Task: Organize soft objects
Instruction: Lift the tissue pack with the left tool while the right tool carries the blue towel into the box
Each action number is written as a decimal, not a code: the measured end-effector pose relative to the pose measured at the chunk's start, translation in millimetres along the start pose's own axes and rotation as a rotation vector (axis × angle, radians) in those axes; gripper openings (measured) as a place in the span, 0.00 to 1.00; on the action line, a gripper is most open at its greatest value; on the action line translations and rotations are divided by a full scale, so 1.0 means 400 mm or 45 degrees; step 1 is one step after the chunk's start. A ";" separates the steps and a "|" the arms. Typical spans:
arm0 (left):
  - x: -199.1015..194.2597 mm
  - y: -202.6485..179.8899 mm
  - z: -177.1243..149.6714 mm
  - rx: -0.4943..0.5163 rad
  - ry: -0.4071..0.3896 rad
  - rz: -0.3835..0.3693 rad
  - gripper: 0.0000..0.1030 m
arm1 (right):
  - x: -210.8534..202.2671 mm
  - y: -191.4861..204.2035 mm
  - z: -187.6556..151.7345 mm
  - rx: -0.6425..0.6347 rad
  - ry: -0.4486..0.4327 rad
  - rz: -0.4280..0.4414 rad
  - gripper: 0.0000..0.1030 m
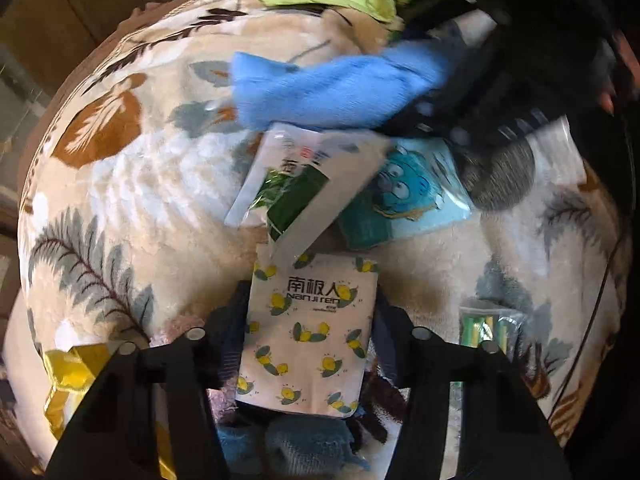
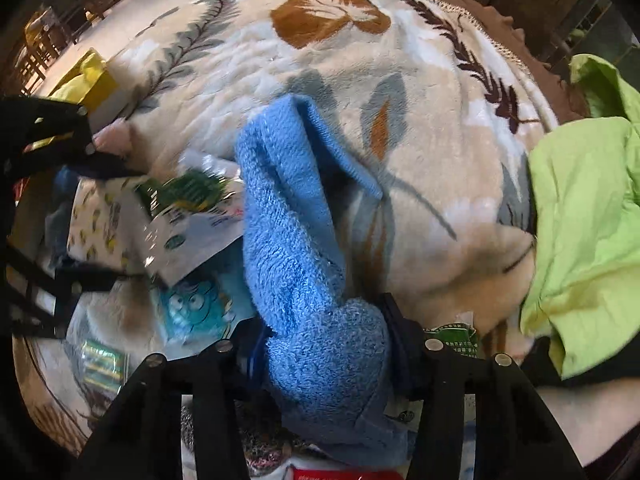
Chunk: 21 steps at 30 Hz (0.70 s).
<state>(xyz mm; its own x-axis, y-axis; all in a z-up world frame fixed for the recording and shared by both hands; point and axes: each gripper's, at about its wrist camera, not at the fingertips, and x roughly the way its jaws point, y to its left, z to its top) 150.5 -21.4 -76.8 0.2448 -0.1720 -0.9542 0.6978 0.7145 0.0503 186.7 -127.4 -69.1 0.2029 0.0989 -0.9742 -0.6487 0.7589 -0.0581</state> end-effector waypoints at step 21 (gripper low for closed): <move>-0.266 0.019 -0.072 -0.216 -0.245 -0.004 0.50 | -0.366 -0.033 -0.065 0.624 -0.547 0.719 0.48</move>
<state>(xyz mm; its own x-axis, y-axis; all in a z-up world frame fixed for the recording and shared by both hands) 110.2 22.0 16.8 0.3777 -0.2885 -0.8798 0.5801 0.8144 -0.0180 146.4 -168.6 68.6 0.2694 0.7049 -0.6562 -0.3663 0.7052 0.6071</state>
